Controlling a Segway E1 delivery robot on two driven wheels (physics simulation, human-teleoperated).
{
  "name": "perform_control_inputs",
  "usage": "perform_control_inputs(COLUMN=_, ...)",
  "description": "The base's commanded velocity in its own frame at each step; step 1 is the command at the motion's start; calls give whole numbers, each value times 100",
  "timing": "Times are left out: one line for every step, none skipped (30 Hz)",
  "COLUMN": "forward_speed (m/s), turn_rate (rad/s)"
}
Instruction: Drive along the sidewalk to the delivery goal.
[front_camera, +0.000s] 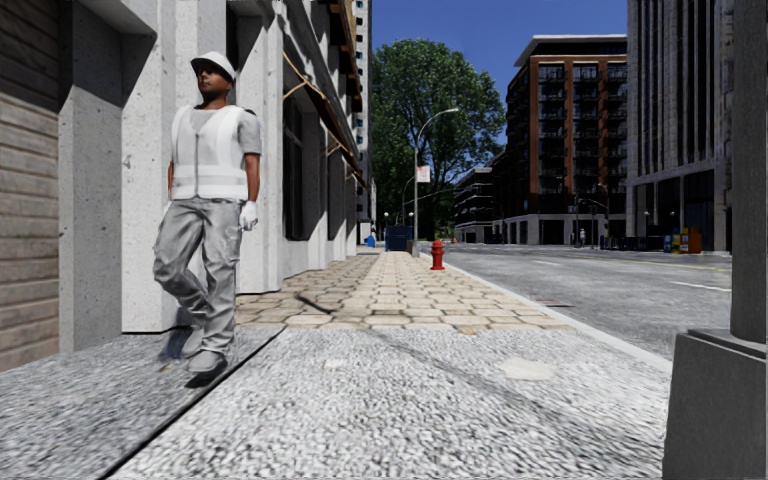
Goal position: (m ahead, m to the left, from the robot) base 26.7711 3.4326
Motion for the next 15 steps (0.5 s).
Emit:
perform_control_inputs(forward_speed=173, turn_rate=0)
perform_control_inputs(forward_speed=177, turn_rate=0)
perform_control_inputs(forward_speed=200, turn_rate=0)
perform_control_inputs(forward_speed=200, turn_rate=0)
perform_control_inputs(forward_speed=200, turn_rate=0)
perform_control_inputs(forward_speed=200, turn_rate=0)
perform_control_inputs(forward_speed=200, turn_rate=0)
perform_control_inputs(forward_speed=200, turn_rate=0)
perform_control_inputs(forward_speed=200, turn_rate=0)
perform_control_inputs(forward_speed=200, turn_rate=0)
perform_control_inputs(forward_speed=200, turn_rate=0)
perform_control_inputs(forward_speed=200, turn_rate=0)
perform_control_inputs(forward_speed=200, turn_rate=0)
perform_control_inputs(forward_speed=200, turn_rate=0)
perform_control_inputs(forward_speed=200, turn_rate=0)
